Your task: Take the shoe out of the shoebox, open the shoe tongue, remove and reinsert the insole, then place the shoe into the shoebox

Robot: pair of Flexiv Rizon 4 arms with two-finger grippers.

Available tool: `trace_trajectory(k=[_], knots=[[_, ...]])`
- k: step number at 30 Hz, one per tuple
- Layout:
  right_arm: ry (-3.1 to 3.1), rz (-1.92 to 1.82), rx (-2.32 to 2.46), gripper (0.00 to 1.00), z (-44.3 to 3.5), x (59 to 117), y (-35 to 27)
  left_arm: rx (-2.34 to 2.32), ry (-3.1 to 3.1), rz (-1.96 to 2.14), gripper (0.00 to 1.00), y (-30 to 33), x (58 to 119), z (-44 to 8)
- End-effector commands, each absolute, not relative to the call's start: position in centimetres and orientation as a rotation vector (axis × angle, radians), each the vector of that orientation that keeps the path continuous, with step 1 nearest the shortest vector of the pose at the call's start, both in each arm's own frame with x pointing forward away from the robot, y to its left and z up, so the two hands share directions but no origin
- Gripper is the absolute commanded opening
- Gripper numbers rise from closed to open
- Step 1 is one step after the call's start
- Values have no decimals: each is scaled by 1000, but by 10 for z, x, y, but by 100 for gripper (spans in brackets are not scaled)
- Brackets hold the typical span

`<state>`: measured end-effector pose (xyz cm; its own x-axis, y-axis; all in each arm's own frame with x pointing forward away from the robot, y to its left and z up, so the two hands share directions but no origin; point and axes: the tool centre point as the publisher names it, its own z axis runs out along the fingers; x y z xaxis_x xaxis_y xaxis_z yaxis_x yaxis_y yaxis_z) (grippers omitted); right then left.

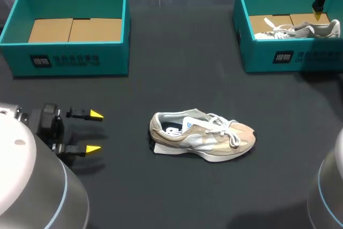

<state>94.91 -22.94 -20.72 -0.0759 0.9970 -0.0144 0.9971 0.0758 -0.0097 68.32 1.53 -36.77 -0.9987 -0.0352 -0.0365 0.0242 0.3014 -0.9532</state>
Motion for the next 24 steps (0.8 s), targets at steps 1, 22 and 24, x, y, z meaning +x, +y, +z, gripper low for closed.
trace_trajectory(k=[1, 22, 24], knots=[[2299, -27, 2132, 100, -207, 948, -229, 13, 2482, -1864, 100, 12, 693, -378], [2299, -27, 2132, 100, -207, 948, -229, 54, 2478, -1901, 100, -29, 689, -376], [2299, -27, 2132, 100, -207, 948, -229, 47, 2476, -1909, 100, -34, 689, -376]])
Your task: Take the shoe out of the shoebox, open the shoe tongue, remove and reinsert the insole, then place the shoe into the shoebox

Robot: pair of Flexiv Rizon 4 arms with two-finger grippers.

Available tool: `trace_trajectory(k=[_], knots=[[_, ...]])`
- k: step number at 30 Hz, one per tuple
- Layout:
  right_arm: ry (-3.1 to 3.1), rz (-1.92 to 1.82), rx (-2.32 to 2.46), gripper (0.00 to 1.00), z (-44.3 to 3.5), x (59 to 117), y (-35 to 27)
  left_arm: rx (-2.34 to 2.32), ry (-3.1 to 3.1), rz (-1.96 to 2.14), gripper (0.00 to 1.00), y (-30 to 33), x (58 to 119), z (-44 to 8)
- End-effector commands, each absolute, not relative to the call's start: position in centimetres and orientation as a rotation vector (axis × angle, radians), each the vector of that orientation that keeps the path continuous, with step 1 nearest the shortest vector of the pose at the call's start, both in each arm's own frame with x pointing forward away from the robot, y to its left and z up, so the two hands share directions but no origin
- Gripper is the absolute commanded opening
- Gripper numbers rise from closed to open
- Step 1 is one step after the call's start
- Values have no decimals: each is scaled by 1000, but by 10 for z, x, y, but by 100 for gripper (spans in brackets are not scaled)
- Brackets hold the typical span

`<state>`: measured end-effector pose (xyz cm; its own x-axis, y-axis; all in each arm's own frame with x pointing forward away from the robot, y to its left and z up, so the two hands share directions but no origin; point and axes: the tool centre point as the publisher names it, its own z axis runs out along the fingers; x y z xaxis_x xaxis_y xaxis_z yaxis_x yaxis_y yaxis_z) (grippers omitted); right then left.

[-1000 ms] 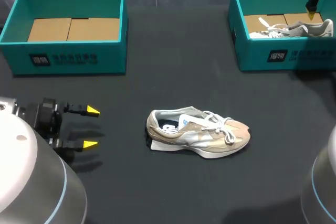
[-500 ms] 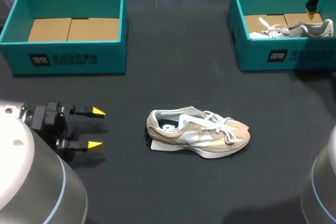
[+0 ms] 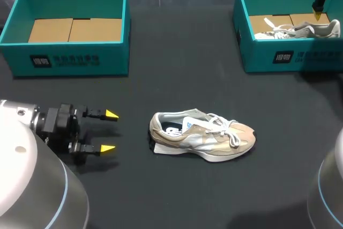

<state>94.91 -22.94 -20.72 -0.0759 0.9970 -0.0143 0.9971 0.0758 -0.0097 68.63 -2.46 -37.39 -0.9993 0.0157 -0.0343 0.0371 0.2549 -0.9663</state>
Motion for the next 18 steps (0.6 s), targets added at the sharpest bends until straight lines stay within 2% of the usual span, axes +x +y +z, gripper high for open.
trace_trajectory(k=[1, 18], knots=[[2299, -27, 2132, 100, -207, 948, -229, 40, 2475, -1914, 100, -36, 690, -376], [2299, -27, 2132, 100, -207, 948, -229, 26, 2498, -1935, 100, -68, 693, -374]])
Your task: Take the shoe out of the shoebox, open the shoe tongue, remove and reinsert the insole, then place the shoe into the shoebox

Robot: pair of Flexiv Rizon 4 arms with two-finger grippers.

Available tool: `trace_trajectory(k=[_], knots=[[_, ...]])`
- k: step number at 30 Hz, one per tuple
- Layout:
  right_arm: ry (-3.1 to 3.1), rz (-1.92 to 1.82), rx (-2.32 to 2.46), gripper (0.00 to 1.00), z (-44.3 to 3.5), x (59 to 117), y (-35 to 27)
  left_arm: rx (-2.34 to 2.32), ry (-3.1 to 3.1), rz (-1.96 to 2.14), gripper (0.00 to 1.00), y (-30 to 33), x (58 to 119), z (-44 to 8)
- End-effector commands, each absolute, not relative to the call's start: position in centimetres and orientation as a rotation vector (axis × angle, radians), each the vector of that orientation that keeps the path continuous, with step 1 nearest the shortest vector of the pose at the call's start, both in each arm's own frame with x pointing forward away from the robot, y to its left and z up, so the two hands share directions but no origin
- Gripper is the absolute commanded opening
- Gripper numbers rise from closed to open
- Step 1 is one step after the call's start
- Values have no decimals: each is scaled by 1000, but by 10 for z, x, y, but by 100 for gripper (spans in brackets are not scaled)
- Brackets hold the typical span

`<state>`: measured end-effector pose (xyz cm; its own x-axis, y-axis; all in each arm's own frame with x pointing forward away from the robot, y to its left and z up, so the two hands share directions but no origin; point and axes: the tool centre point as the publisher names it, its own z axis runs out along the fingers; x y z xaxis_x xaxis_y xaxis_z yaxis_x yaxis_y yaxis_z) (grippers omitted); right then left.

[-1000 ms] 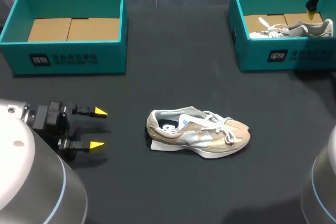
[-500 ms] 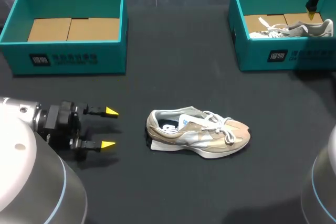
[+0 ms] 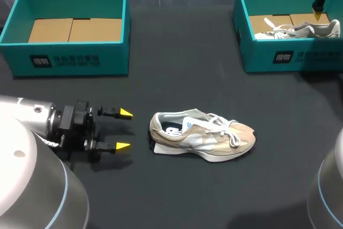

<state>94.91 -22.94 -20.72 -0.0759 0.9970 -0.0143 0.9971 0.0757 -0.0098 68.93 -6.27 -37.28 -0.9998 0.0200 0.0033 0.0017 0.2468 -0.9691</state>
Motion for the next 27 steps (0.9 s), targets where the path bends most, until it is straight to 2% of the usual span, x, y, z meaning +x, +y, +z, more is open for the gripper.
trace_trajectory(k=[1, 27], knots=[[2299, -27, 2132, 100, -207, 948, -229, -27, -2467, 1915, 100, -68, 693, -373], [2299, -27, 2132, 100, -207, 948, -229, 18, -2443, 1853, 100, -91, 706, -379]])
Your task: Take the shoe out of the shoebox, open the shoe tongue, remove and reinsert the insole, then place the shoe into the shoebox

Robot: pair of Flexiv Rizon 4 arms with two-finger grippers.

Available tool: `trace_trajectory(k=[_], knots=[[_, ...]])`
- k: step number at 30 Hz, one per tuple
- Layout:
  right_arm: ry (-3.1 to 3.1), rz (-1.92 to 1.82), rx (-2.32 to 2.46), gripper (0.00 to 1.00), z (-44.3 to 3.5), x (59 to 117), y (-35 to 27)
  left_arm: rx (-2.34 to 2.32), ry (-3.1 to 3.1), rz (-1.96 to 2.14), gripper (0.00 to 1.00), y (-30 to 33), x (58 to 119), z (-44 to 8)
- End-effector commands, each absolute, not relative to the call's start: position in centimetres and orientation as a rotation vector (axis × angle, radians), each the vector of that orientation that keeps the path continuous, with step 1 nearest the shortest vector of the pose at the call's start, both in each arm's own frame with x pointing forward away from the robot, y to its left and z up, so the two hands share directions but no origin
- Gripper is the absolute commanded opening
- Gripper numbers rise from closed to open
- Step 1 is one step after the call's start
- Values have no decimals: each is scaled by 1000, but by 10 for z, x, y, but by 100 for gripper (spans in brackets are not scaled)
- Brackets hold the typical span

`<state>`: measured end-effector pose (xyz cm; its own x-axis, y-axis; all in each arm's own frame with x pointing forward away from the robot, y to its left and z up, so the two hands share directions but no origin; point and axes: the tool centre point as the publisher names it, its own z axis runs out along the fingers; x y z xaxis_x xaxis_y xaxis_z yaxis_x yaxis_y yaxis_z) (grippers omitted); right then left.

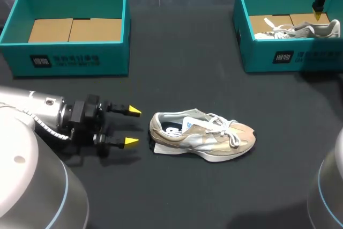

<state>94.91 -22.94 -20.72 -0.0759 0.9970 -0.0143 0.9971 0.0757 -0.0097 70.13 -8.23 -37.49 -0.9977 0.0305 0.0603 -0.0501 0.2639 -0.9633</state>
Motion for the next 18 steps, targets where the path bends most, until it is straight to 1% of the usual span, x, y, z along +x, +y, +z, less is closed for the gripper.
trace_trajectory(k=[1, 18], knots=[[2299, -27, 2132, 100, -207, 948, -229, 21, -2444, 1850, 100, -93, 707, -379], [2299, -27, 2132, 100, -207, 948, -229, 26, -2466, 1787, 100, -115, 709, -402]])
